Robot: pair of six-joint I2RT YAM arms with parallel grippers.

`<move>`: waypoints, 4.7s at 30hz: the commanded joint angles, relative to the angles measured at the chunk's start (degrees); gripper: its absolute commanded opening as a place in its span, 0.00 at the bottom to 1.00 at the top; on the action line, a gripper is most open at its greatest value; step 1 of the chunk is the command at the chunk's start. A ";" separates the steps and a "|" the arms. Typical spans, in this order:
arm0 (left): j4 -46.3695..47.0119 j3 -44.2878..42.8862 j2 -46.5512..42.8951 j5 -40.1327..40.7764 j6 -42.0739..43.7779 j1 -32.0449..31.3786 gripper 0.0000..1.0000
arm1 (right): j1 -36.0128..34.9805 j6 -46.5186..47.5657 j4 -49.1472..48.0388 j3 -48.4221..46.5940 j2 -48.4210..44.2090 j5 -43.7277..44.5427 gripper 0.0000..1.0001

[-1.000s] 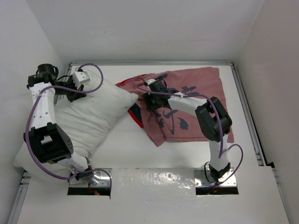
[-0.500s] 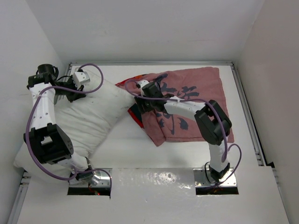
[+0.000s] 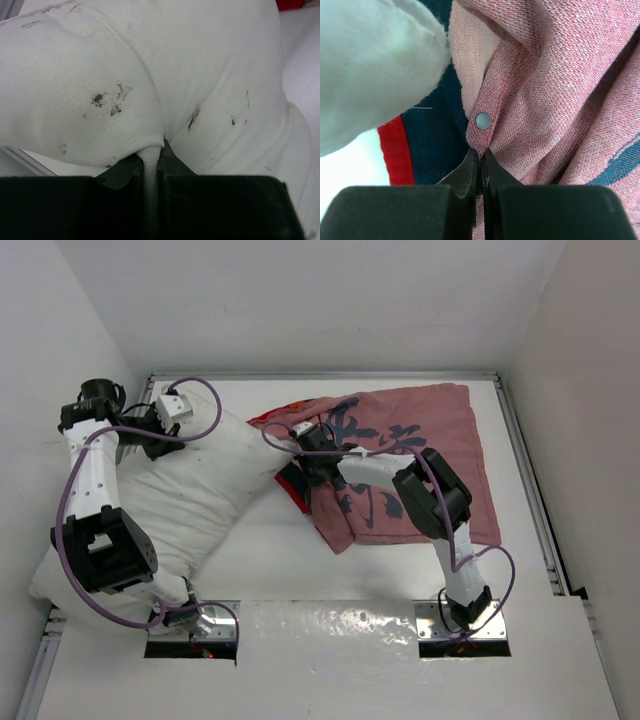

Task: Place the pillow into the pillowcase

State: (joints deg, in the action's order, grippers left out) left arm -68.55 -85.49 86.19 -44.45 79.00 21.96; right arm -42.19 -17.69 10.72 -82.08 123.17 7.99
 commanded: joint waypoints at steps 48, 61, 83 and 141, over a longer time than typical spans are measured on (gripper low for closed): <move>-5.98 1.38 0.47 -2.24 -8.68 -31.24 0.00 | 5.46 0.81 -0.42 -7.47 -18.50 13.46 0.00; 2.80 1.30 10.48 -10.13 -15.71 -43.05 0.00 | 5.37 4.33 -2.28 -3.99 -24.55 -5.16 0.00; 39.18 -1.87 17.51 6.99 -49.10 -30.75 0.00 | 3.61 19.45 24.70 8.78 -35.90 -23.02 0.00; 37.26 9.56 8.72 28.19 -44.20 -43.14 0.00 | 9.95 2.48 9.47 43.50 -52.76 -5.35 0.00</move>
State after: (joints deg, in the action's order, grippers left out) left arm -36.60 -73.14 93.84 -16.99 36.80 -21.41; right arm -29.19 -25.06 13.85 -38.54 74.15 4.21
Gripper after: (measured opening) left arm 0.020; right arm 0.012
